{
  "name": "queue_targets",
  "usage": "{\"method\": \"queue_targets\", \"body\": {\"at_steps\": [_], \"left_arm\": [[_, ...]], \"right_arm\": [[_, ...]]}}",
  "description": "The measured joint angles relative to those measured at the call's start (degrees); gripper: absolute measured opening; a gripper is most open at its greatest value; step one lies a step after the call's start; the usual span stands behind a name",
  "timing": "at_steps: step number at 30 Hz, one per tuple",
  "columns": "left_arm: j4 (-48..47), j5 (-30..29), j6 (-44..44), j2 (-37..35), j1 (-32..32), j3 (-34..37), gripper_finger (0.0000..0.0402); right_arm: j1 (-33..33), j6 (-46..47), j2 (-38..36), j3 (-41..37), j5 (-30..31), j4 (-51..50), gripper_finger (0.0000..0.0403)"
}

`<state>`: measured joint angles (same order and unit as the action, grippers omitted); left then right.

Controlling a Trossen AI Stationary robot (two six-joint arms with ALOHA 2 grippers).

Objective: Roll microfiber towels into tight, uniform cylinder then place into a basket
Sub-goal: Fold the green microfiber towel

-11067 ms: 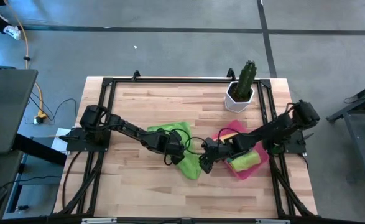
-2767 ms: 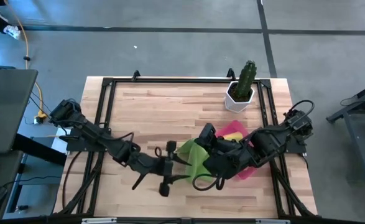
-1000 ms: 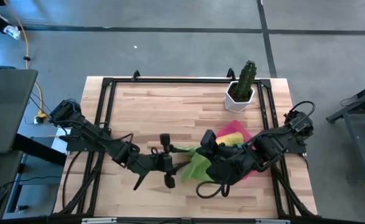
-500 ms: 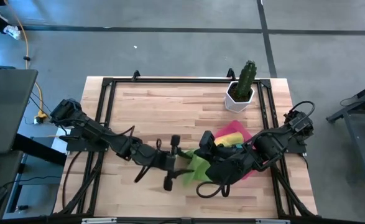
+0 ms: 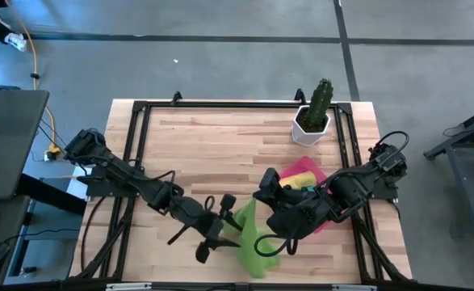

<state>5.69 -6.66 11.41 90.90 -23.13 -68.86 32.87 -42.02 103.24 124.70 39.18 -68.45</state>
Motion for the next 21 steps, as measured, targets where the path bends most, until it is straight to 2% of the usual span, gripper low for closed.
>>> {"method": "queue_targets", "body": {"at_steps": [9, 17, 21], "left_arm": [[0.1, -0.8, -1.8, 3.5, -0.2, 0.0, 0.0172], [1.4, -11.4, -3.2, 7.3, -0.1, 0.0, 0.0172], [0.8, -17.7, -6.8, 8.1, -0.1, 0.0, 0.0172]], "right_arm": [[0.0, 1.4, 0.0, 0.0, 0.4, 1.7, 0.0000], [0.0, 4.6, 0.0, 0.0, 1.0, 2.9, 0.0000], [0.0, 6.9, 0.0, 0.0, 3.3, 3.0, 0.0000]]}}
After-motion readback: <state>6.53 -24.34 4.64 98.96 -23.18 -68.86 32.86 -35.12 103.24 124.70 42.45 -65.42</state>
